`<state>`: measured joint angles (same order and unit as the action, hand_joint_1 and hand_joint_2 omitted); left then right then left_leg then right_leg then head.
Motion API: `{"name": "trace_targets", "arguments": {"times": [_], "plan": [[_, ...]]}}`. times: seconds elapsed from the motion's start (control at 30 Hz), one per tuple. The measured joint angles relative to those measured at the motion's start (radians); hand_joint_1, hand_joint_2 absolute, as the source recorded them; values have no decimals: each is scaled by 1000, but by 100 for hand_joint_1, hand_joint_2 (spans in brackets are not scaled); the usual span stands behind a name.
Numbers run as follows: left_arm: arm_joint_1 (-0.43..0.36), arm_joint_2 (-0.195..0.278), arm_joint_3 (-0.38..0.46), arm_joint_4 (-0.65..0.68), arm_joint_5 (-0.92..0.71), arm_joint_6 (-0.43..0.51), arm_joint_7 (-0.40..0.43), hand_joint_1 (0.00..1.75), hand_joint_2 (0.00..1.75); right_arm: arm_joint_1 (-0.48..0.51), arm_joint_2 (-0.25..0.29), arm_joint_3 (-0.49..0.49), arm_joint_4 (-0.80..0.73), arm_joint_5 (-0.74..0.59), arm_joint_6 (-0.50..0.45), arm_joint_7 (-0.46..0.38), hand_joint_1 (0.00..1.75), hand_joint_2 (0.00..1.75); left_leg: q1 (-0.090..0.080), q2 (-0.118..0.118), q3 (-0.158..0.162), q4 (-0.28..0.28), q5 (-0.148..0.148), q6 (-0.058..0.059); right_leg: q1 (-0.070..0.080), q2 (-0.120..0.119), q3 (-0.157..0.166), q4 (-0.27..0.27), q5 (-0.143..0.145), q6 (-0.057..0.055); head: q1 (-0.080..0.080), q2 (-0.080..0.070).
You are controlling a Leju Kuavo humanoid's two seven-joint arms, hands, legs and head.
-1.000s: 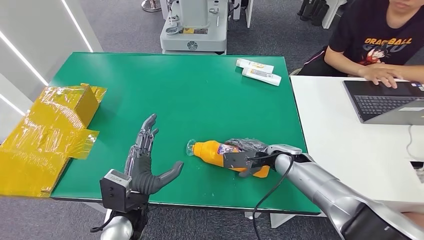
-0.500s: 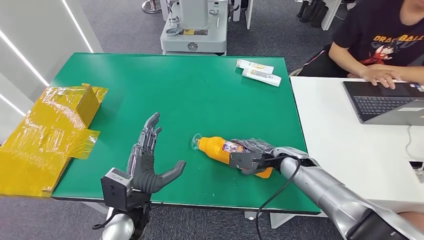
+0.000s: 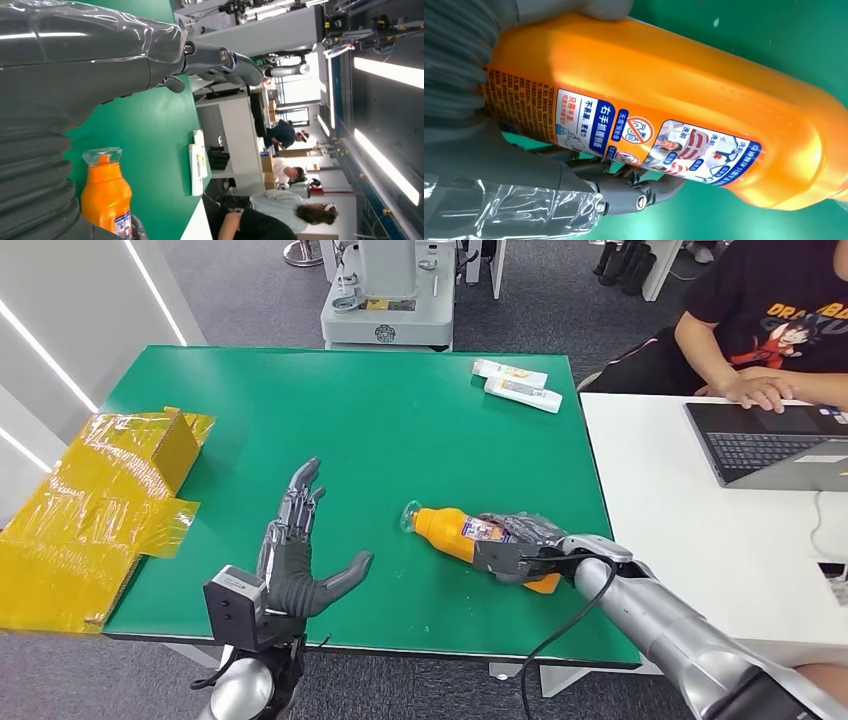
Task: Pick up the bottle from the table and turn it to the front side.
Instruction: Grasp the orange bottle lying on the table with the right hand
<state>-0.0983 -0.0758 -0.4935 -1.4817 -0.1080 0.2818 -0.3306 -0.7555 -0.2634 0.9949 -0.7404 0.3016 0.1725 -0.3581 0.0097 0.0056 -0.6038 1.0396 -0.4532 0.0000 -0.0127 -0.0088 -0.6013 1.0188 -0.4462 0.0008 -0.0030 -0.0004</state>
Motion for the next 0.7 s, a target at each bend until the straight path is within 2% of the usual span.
{"name": "trace_targets", "arguments": {"times": [0.07, 0.23, 0.4, 0.5, 0.63, 0.7], "plan": [[-1, 0, -3, 2, 0, 1, -1, 0, 175, 16, -4, -21, -14, 2, -41, 2, 175, 175, 0, 0, -1, 0, 0, 0, 0, 0, 0, 0, 0, 0, 0, 0], [-4, -1, -5, 5, -9, 8, -6, 0, 175, 80, -10, -112, -91, 8, -214, -5, 175, 175, 0, 0, -2, 0, 0, 0, 0, 0, -3, 0, 0, 0, 0, 0], [-6, -2, -5, 9, -15, 12, -8, 0, 175, 120, -12, -176, -156, 20, -265, -18, 175, 175, 0, 0, -3, 0, 0, 0, 0, 0, -4, 0, 0, 0, 0, 0], [-8, -2, -5, 10, -25, 25, -10, 0, 175, 143, -12, -202, -190, 34, -328, -48, 175, 175, 0, 0, -4, 0, 0, 0, 0, 0, -4, 1, 0, 0, 0, 0], [-21, 1, 9, 10, -41, 35, -8, 0, 175, 187, -3, -261, -272, 47, -490, -114, 175, 175, 0, -1, -5, 0, 0, 0, 0, -1, -4, 1, 0, 0, 0, 0], [-33, 3, 25, 10, -35, 21, -7, 0, 175, 202, 4, -291, -314, 50, -530, -124, 175, 175, 0, 0, -5, 0, 0, 0, 0, 0, -4, 1, 0, 0, 0, 0]]}}
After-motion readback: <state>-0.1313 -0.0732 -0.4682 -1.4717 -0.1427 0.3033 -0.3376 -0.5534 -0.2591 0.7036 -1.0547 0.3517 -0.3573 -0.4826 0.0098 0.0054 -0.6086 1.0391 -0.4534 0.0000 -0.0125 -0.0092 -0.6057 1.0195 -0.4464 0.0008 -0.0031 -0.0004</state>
